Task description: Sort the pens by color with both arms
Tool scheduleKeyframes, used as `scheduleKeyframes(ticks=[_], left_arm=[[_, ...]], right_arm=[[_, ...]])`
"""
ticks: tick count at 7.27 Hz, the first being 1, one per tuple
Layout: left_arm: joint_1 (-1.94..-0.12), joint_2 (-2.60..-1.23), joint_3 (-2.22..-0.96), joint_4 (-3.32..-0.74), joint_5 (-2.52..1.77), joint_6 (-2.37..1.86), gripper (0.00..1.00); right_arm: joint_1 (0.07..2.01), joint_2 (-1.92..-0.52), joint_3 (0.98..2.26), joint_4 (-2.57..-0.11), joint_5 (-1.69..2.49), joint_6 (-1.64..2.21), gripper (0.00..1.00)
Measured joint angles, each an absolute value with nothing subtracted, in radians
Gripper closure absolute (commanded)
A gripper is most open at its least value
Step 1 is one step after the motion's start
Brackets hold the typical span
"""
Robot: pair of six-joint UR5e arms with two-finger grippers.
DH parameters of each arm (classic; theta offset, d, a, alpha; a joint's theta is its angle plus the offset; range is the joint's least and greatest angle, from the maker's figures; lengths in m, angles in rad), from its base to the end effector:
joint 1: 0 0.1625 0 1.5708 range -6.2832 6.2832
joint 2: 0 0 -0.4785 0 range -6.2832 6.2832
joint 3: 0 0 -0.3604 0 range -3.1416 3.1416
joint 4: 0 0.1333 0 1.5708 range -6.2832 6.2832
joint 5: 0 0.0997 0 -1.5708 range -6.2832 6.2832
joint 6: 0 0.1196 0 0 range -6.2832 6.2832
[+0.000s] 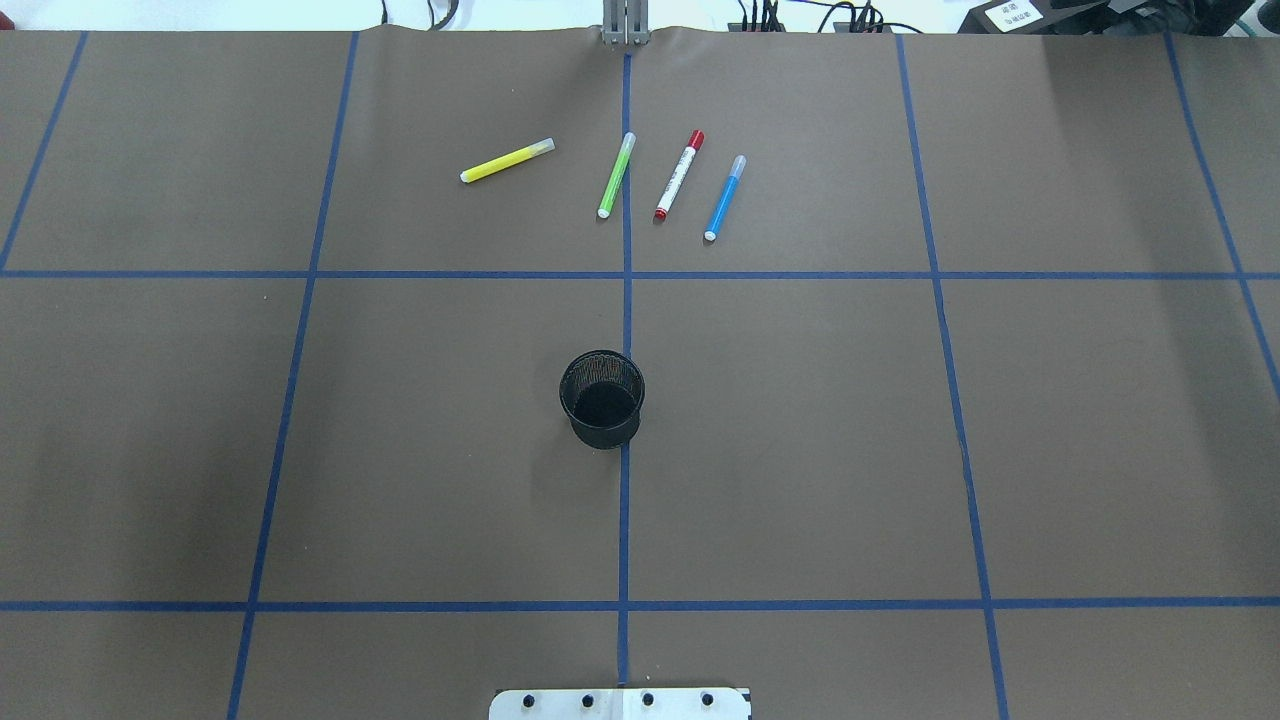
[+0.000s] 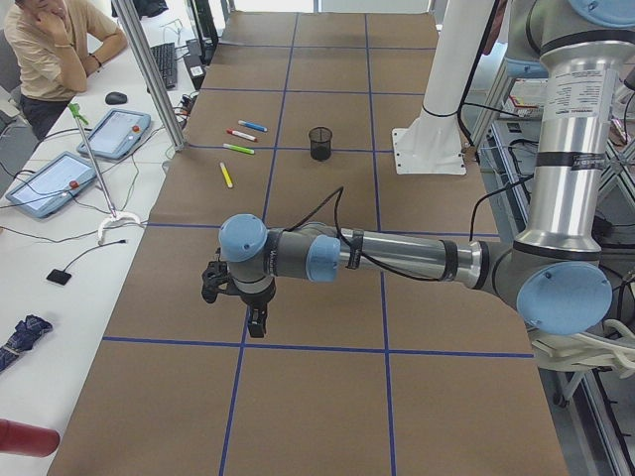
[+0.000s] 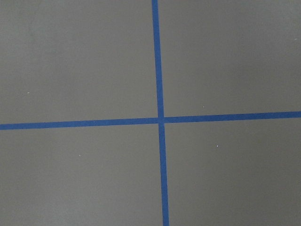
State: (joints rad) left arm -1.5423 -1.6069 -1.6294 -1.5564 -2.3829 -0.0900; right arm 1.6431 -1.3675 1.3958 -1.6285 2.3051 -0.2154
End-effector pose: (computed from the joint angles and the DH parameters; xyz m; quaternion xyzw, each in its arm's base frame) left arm -0.0328 -0.4832 0.6806 0.0134 0.3962 -0.0124 0.9180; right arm 0.0930 -0.5486 0.7126 0.0379 -0.3572 -0.0615 0.9312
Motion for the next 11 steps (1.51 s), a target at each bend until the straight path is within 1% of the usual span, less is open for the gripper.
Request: scheduleKeyframes(ticks=[3, 6, 11], left_arm=[[-1.566, -1.560, -1.671, -1.570, -2.405, -0.085, 0.00], [-1.568, -1.541, -1.716, -1.573, -2.406, -0.082, 0.00], [-1.568, -1.541, -1.723, -1.572, -2.396, -0.090, 0.00]], right_arm=[[1.641, -1.378, 1.400, -1.627, 2.307, -0.168, 0.01], [1.639, -1.379, 1.401, -1.627, 2.309, -0.162, 0.01], [1.634, -1.379, 1.402, -1.626, 2.313, -0.161, 0.01]])
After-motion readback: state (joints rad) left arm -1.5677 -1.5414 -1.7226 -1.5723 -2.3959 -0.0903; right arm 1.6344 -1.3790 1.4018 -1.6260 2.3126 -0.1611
